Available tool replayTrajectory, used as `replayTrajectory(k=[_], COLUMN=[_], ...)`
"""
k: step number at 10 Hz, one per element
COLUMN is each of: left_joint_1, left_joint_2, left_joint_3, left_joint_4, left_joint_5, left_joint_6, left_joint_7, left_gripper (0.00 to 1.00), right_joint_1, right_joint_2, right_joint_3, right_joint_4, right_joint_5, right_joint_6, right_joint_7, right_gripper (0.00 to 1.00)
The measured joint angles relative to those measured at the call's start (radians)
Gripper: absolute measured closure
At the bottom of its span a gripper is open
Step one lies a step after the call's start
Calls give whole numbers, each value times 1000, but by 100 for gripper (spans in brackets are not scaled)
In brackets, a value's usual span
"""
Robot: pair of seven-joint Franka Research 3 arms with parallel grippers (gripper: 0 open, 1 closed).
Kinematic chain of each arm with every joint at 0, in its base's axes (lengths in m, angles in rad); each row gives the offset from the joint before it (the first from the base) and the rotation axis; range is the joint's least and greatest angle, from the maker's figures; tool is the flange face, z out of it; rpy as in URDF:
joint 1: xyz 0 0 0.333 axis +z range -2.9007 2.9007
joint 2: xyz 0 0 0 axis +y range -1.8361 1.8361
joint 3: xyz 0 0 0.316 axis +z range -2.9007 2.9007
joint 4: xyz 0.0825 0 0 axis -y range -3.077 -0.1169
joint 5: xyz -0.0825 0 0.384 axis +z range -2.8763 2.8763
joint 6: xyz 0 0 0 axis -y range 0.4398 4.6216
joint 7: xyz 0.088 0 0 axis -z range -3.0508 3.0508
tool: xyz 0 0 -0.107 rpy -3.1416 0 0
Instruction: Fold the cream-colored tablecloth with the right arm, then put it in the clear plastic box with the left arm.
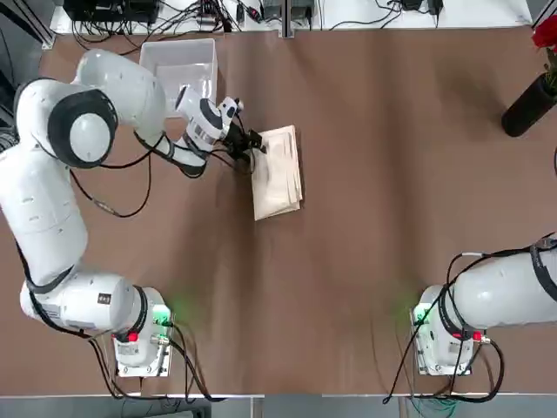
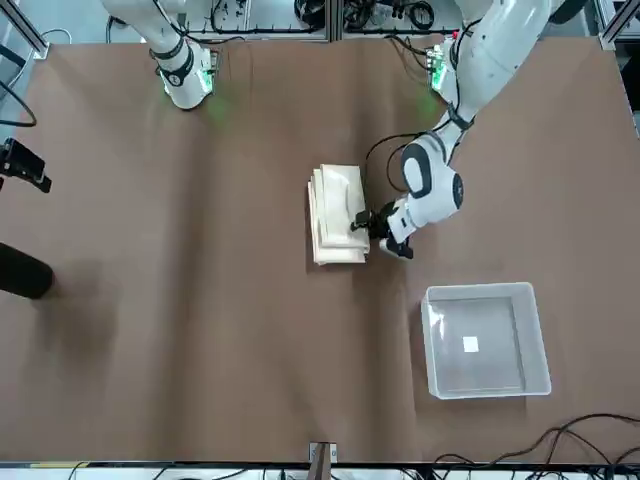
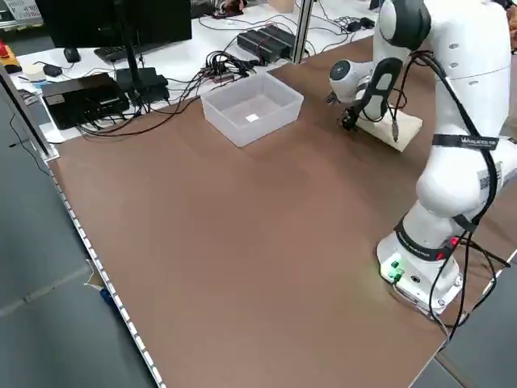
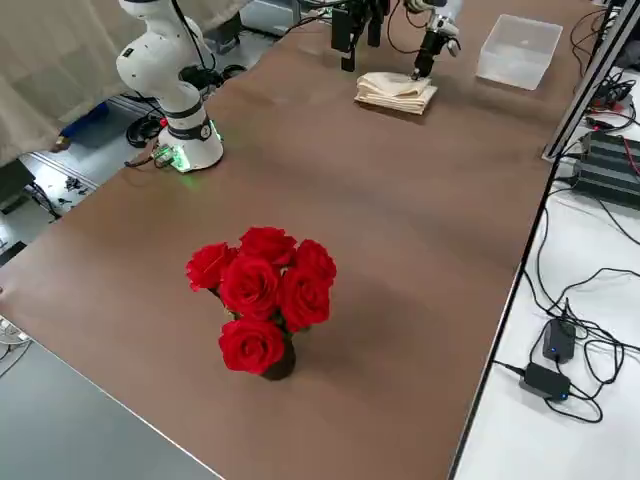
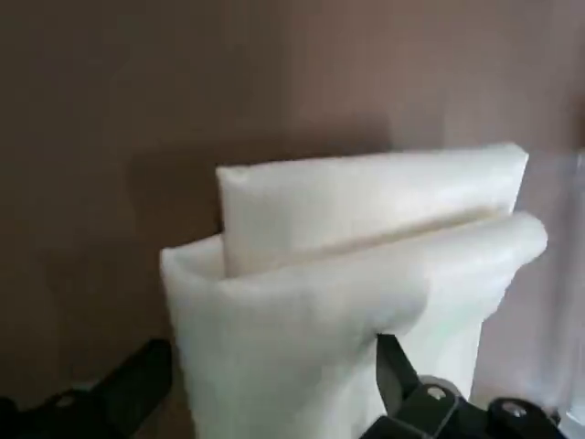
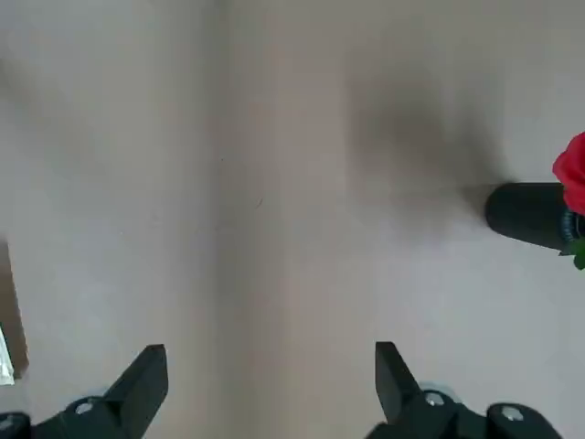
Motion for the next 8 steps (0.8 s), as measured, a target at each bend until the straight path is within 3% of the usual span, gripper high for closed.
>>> replayTrajectory(k=[3, 6, 8], left_joint_1=[-48, -63, -62], left_joint_2=[29, 29, 26], left_joint_3=[-5, -6, -6], left_joint_4=[37, 45, 56], left_joint_5=[-1, -1, -1], left_joint_6=[39, 52, 52], left_joint_7=[-58, -60, -57], left_gripper=[4, 51, 73], right_joint_1=[1, 1, 2], right_joint_2=[0, 0, 0], right_joint_3=[0, 0, 0], right_joint_4=[0, -1, -1], right_joint_5=[0, 0, 0], right_joint_6=[0, 0, 0], right_joint_7=[0, 0, 0], right_gripper=[0, 0, 0])
